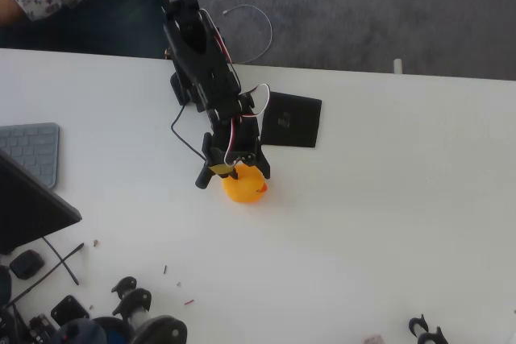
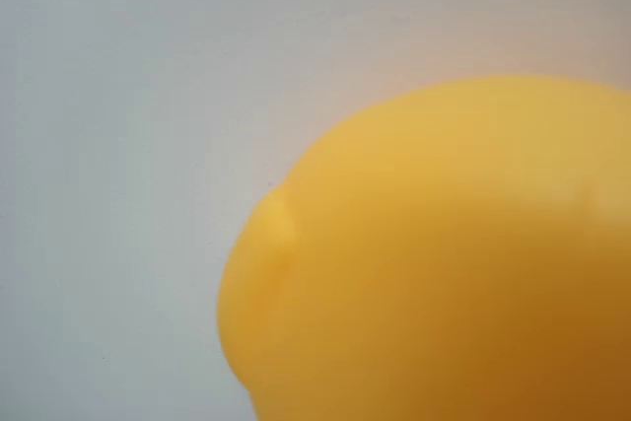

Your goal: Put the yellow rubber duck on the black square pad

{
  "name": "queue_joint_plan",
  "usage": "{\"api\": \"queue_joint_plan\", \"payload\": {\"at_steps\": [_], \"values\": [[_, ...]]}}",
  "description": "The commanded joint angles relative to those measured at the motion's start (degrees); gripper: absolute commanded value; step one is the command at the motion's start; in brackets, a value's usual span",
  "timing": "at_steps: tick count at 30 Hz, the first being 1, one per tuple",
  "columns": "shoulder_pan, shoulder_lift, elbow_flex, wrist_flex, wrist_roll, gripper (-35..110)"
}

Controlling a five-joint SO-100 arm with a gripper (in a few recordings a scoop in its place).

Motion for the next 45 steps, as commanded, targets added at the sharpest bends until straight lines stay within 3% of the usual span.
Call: {"api": "queue_joint_plan", "payload": {"at_steps": [1, 9, 20, 27, 45], "values": [[-0.2, 0.4, -1.2, 0.6, -0.8, 29], [5.0, 0.4, -1.2, 0.6, -0.9, 29], [4.0, 0.4, 1.5, 0.6, -0.9, 29], [-2.3, -0.5, 1.4, 0.7, -0.1, 29], [2.5, -1.5, 1.4, 0.1, -0.8, 29]]}}
